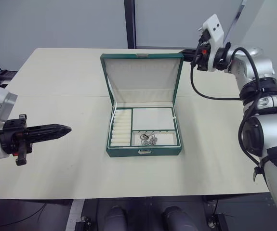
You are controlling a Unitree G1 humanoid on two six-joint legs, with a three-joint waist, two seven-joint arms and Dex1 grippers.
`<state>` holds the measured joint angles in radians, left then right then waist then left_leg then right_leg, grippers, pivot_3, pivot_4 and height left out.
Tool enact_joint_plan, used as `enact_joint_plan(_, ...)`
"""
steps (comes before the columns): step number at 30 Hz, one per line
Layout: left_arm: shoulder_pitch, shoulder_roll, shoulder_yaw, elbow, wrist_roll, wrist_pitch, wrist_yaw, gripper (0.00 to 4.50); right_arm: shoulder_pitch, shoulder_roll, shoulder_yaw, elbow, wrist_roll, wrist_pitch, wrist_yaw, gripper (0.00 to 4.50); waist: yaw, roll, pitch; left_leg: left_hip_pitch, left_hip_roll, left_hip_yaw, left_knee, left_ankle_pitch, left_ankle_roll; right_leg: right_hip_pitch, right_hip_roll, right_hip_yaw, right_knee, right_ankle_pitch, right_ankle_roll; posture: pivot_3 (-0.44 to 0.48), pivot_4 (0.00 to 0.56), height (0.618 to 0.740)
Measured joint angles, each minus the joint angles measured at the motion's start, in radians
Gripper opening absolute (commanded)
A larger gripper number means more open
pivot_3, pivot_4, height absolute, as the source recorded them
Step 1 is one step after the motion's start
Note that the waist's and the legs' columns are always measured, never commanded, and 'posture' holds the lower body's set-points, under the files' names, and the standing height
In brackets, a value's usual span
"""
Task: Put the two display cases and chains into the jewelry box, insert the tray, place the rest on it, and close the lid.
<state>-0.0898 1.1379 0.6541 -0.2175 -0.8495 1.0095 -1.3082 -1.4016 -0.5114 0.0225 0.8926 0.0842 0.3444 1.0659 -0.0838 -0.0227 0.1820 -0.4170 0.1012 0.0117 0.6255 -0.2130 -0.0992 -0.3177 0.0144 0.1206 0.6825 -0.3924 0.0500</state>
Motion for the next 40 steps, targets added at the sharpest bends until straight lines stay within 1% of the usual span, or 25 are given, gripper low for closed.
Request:
enact_joint_plan(3,0.0,0.006,0.0,0.017,0.001,-0.015,-0.001,0.0,0.104,-0.036,-0.001,-0.234,0.046,0.133,0.029,0.02,0.001,0.0,0.0,0.0,0.0,0.0,0.0,0.0,0.0,0.0,0.0,0.0,0.0,0.0,0.0,0.0,0.15,0.74)
enact_joint_plan(8,-0.002,0.02,-0.006,0.037,0.006,-0.039,-0.013,0.0,0.341,-0.146,-0.025,-0.783,0.184,0.461,0.035,0.02,0.009,0.0,0.0,0.0,0.0,0.0,0.0,-0.001,0.001,0.0,0.0,0.0,0.0,0.0,0.0,0.0,0.15,0.74)
enact_joint_plan(10,-0.008,0.029,-0.018,0.053,0.01,-0.051,-0.015,0.0,0.433,-0.171,-0.03,-0.956,0.244,0.585,0.019,0.02,0.007,0.0,0.0,0.0,0.0,0.0,0.0,-0.001,0.002,0.0,0.001,0.001,0.0,0.0,0.0,0.0,0.15,0.74)
enact_joint_plan(13,-0.015,0.037,-0.031,0.069,0.013,-0.061,-0.02,0.0,0.552,-0.206,-0.044,-1.157,0.332,0.743,-0.019,0.02,0.009,0.0,0.0,0.0,0.0,0.0,0.0,-0.002,0.003,0.0,0.0,0.001,0.0,0.0,0.0,0.0,0.15,0.74)
enact_joint_plan(15,-0.014,0.041,-0.036,0.08,0.017,-0.069,-0.033,0.0,0.613,-0.239,-0.083,-1.264,0.391,0.829,-0.041,0.02,0.013,0.0,0.0,-0.001,-0.001,0.0,0.0,-0.002,0.003,-0.001,0.0,0.001,-0.001,0.0,0.0,0.0,0.15,0.74)
enact_joint_plan(18,-0.015,0.049,-0.049,0.101,0.03,-0.087,-0.04,0.0,0.678,-0.276,-0.168,-1.368,0.456,0.907,-0.077,0.02,0.018,0.0,0.0,-0.001,-0.001,0.0,0.0,-0.002,0.004,-0.001,0.0,0.001,-0.001,0.0,0.0,0.0,0.15,0.74)
enact_joint_plan(20,-0.014,0.05,-0.057,0.109,0.038,-0.097,-0.041,0.0,0.746,-0.301,-0.214,-1.407,0.479,0.919,-0.094,0.02,0.024,-0.001,-0.001,-0.001,-0.001,0.0,0.0,-0.002,0.004,-0.001,0.0,0.001,-0.002,0.0,0.0,0.0,0.15,0.74)
enact_joint_plan(23,-0.005,0.046,-0.06,0.118,0.071,-0.123,-0.005,0.0,0.905,-0.32,-0.307,-1.449,0.497,0.92,-0.131,0.02,0.029,-0.001,-0.001,-0.001,-0.001,0.0,0.0,-0.002,0.004,-0.001,0.0,0.002,-0.002,0.0,0.0,0.0,0.15,0.74)
enact_joint_plan(25,0.027,0.011,-0.051,0.129,0.112,-0.165,0.038,0.0,1.032,-0.327,-0.386,-1.467,0.5,0.916,-0.144,0.02,0.032,0.0,-0.001,-0.001,-0.001,0.001,-0.001,-0.002,0.004,-0.001,0.0,0.002,-0.002,0.0,0.0,0.0,0.15,0.74)
enact_joint_plan(28,0.111,-0.078,-0.037,0.123,0.187,-0.233,0.126,0.0,1.239,-0.327,-0.491,-1.5,0.521,0.903,-0.146,0.02,0.037,-0.001,-0.001,-0.001,-0.001,0.001,-0.001,-0.003,0.004,-0.001,0.0,0.003,-0.002,0.0,0.0,0.0,0.15,0.74)
enact_joint_plan(30,0.157,-0.125,-0.037,0.097,0.252,-0.293,0.204,0.0,1.333,-0.301,-0.536,-1.518,0.534,0.883,-0.154,0.02,0.034,-0.002,-0.002,-0.001,-0.001,0.001,0.0,-0.002,0.004,0.0,0.0,0.003,-0.002,0.0,0.0,0.0,0.15,0.74)
enact_joint_plan(32,0.183,-0.149,-0.036,0.077,0.28,-0.323,0.238,0.0,1.379,-0.287,-0.553,-1.521,0.544,0.867,-0.163,0.4,0.033,-0.002,-0.002,0.0,-0.001,0.001,0.0,-0.002,0.004,0.001,0.0,0.003,-0.001,0.0,0.0,0.0,0.15,0.74)
enact_joint_plan(34,0.214,-0.163,-0.027,0.063,0.282,-0.326,0.259,0.0,1.419,-0.287,-0.558,-1.525,0.561,0.85,-0.17,0.8,0.033,-0.003,-0.002,0.0,-0.001,0.0,0.0,-0.002,0.004,0.001,0.0,0.003,-0.001,0.0,0.0,0.0,0.15,0.74)
enact_joint_plan(40,0.243,-0.181,-0.023,0.037,0.288,-0.337,0.303,0.0,1.447,-0.29,-0.561,-1.521,0.588,0.802,-0.191,2.45,0.035,-0.004,-0.003,0.0,-0.001,0.0,0.0,-0.003,0.004,0.001,0.0,0.002,-0.002,0.0,0.0,0.0,0.15,0.74)
